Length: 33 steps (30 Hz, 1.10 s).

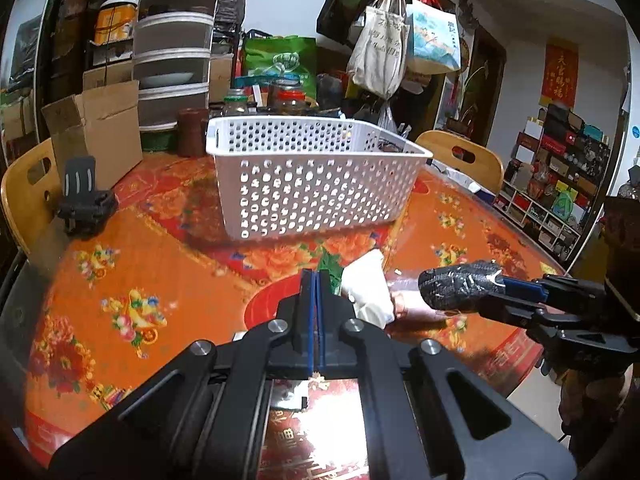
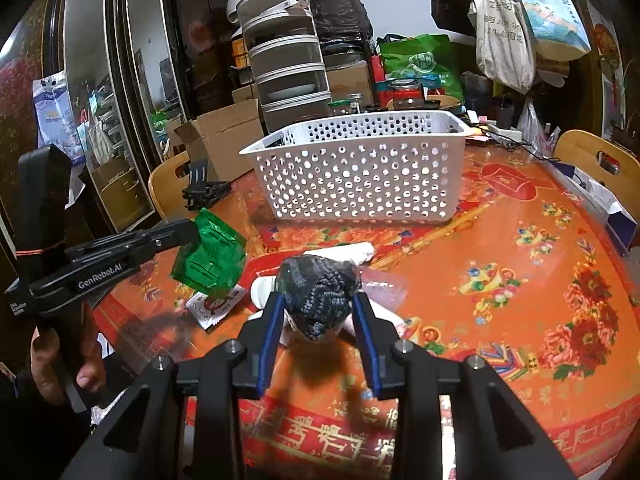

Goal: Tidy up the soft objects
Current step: 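Close the left tool on the green packet while the right tool grasps the black sock, then carry the green packet and black sock over the white basket with both tools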

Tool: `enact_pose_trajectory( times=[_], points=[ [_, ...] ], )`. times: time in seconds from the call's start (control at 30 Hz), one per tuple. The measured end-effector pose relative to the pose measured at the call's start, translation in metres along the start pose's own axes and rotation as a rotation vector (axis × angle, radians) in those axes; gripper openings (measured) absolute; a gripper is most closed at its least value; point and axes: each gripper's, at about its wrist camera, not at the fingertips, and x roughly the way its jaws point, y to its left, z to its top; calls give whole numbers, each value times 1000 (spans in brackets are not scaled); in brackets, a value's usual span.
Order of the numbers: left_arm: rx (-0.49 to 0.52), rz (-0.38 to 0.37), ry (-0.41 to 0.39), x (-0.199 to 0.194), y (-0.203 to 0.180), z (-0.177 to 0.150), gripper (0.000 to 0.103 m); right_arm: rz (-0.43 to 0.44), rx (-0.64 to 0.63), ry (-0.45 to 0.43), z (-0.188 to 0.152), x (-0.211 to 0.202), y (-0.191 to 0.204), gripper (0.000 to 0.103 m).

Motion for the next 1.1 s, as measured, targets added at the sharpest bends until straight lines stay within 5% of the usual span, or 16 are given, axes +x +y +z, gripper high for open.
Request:
enact_pose_trajectory(
  times=[0.7,1.1],
  points=[
    [35,-26,-98,-14,-18,69,0,-20,-44,-33,45,-4,-14,34],
    [42,-35,-132,-8,-18,133,1,-43,-62,-73,105,-8,-31,34]
  ],
)
